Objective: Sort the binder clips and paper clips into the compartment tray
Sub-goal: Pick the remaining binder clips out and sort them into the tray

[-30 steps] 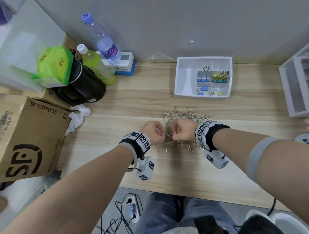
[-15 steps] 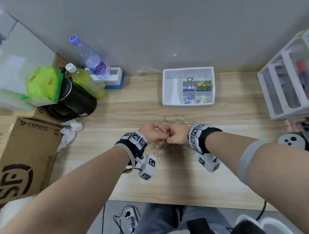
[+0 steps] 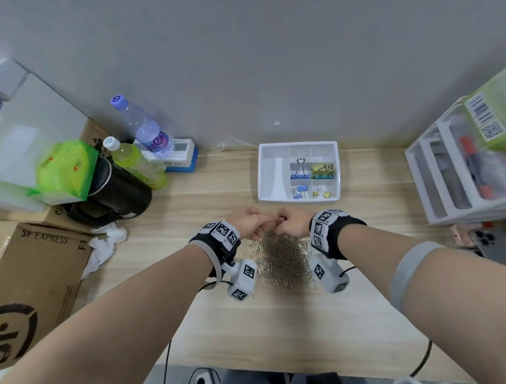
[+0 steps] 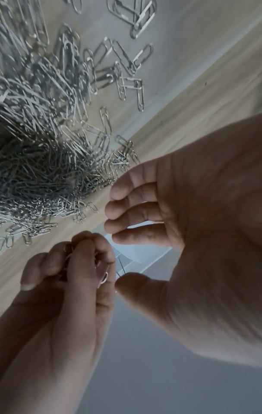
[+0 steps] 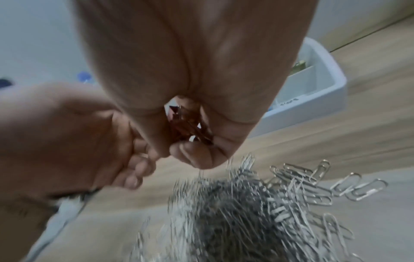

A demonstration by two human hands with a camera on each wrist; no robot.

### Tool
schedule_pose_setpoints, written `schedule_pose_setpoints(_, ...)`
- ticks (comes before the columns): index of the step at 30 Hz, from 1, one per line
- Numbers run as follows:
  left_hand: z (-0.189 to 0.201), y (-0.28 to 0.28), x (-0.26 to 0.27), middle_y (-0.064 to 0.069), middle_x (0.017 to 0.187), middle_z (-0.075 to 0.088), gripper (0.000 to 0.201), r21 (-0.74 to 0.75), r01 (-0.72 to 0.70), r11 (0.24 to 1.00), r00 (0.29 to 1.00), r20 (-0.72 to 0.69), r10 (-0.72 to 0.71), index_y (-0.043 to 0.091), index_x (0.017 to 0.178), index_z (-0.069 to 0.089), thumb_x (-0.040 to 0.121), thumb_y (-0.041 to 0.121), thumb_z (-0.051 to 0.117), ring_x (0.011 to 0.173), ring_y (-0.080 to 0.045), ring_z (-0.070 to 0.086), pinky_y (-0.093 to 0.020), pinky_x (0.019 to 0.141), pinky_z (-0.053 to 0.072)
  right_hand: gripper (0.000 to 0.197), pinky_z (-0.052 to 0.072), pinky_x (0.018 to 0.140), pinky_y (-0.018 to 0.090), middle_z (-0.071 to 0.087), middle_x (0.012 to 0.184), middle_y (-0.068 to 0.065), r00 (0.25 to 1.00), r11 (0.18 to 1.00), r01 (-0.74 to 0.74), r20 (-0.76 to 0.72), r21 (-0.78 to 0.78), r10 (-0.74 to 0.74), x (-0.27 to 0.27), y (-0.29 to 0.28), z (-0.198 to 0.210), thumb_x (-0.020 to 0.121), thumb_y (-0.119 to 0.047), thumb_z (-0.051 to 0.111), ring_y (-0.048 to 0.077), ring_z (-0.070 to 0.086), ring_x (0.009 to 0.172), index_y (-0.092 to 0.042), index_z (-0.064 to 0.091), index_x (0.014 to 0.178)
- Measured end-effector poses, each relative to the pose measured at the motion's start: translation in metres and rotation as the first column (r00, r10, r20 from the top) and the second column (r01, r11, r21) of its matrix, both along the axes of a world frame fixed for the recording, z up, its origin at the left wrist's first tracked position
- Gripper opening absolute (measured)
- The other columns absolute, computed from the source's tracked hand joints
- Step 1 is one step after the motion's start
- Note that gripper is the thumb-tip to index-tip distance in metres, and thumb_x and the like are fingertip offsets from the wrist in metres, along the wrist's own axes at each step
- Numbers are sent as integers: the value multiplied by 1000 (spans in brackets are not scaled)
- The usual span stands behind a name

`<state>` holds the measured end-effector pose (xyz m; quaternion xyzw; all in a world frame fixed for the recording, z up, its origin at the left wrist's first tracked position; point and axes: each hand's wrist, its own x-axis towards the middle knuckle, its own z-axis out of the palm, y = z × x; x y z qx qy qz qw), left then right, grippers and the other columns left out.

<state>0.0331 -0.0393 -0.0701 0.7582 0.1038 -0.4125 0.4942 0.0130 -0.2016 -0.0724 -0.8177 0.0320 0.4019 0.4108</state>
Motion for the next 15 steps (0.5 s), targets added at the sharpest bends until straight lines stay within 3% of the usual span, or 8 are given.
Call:
schedule_pose_setpoints(3, 3, -4, 14, -8, 75, 65, 26, 6, 10, 1000, 1000, -11, -10, 5, 98, 66, 84, 25, 73, 55, -16, 58, -26, 53, 47, 17, 47, 53, 27, 56, 60, 5, 986, 986, 157, -64, 63, -153, 17, -14, 11, 87, 1, 57, 15, 52, 48, -11, 55, 76)
schedule_pose_setpoints(5, 5, -7, 24, -9, 74, 65, 21, 35, 19, 999, 1000, 5, -19, 6, 95, 65, 84, 22, 71, 54, -16, 57, -28, 55, 47, 22, 50, 58, 32, 55, 60, 8, 969, 967, 247, -11, 69, -247, 32, -25, 15, 84, 3, 55, 20, 53, 51, -11, 51, 68)
schedule_pose_setpoints(8, 8, -13, 42, -8, 74, 65, 21, 79, 32, 996, 999, 16, -33, 5, 94, 65, 84, 23, 71, 54, -16, 57, -27, 55, 47, 32, 49, 56, 30, 50, 64, 13, 909, 908, 404, 59, 114, -412, 59, -42, 28, 82, 2, 53, 21, 51, 52, -16, 39, 59)
schedule_pose_setpoints(11, 10, -19, 60, -8, 74, 64, 20, 88, 23, 996, 1000, 14, -25, 5, 93, 65, 84, 22, 70, 56, -18, 56, -24, 51, 47, 32, 44, 49, 24, 44, 68, 11, 844, 831, 517, 40, 204, -535, 86, -58, 40, 85, 8, 53, 19, 46, 53, -15, 41, 65)
schedule_pose_setpoints(15, 7, -26, 79, -9, 75, 65, 18, 96, 14, 995, 1000, 23, -17, 6, 91, 64, 85, 22, 69, 59, -19, 56, -24, 51, 47, 19, 53, 58, 28, 54, 73, 9, 773, 758, 609, 37, 235, -633, 117, -73, 42, 84, 15, 54, 22, 54, 63, -3, 58, 83)
